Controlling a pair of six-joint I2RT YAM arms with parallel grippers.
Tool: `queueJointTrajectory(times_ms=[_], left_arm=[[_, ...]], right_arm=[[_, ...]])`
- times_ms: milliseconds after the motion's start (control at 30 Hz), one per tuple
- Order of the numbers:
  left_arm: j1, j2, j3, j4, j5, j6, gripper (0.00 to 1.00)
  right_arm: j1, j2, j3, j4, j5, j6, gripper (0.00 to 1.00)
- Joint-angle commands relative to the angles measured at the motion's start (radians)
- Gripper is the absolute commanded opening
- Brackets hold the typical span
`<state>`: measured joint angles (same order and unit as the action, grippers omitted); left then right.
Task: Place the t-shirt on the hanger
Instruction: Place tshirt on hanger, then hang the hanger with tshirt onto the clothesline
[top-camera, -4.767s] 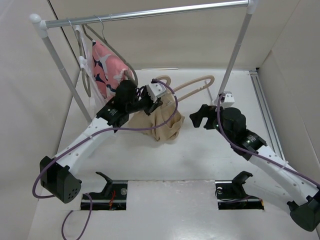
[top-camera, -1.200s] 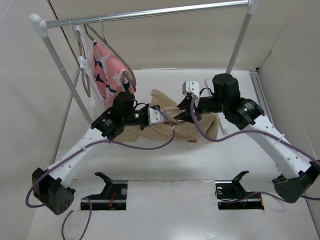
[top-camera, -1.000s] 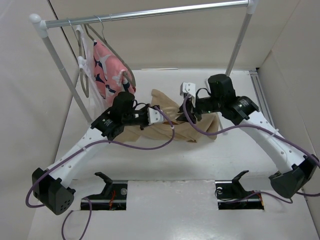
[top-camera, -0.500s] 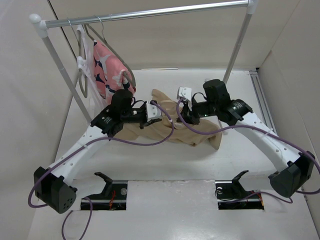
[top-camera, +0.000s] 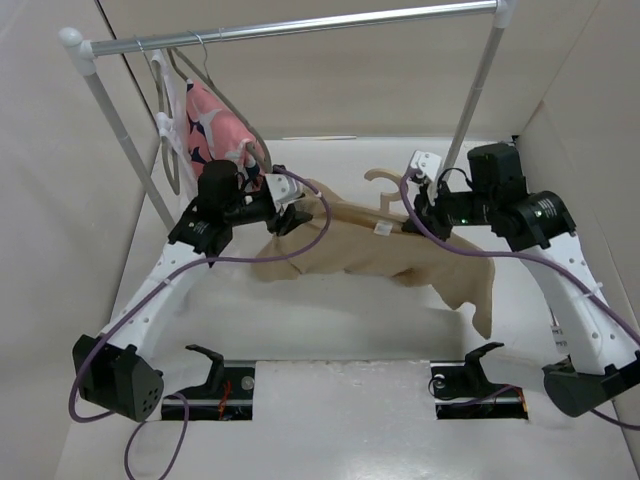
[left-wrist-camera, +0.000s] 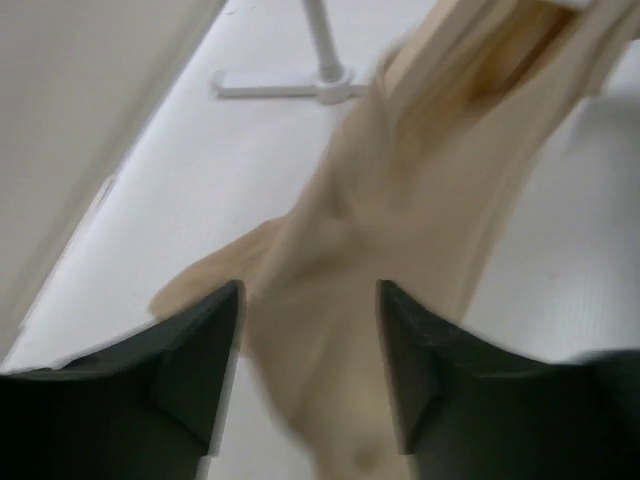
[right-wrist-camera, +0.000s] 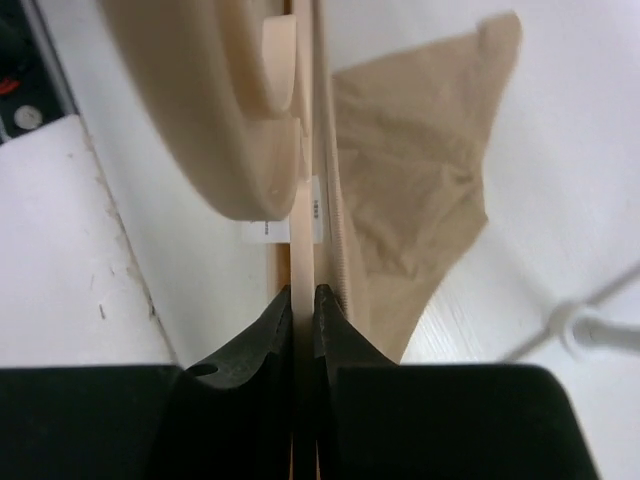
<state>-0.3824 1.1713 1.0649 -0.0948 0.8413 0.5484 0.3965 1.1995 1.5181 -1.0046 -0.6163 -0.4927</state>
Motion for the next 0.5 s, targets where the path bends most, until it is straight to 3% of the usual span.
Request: queueJointTrajectory(times_ms=[0,33,67,267,467], left_arm=[[0.046,0.001,0.041,0.044,-0.025,-0.056,0.53],[0.046,0.001,0.050,0.064,-0.009,-0.073,0.85],[0.046,-0.008,0.050,0.107,0.020,-0.093,1.00],[0.046,-0.053,0.027,0.231,0.053,-0.189,1.00],[0.017,-0.076,0.027,0.165,0.053,-0.128,1.00]], right_arm=[[-0.038,-0.034,0.079,-0.086,0.076,0.042,0.00],[-0.038,-0.020,0.108,-0.086,0.076,0.061,0.00],[-0.038,-0.008,0.126,-0.086,0.105,0.075,0.00],[-0.038,0.089,0.391,-0.193,0.297,0.169,0.00],[-0.053,0.261,0.756,-0.328,0.469,0.180,0.00]])
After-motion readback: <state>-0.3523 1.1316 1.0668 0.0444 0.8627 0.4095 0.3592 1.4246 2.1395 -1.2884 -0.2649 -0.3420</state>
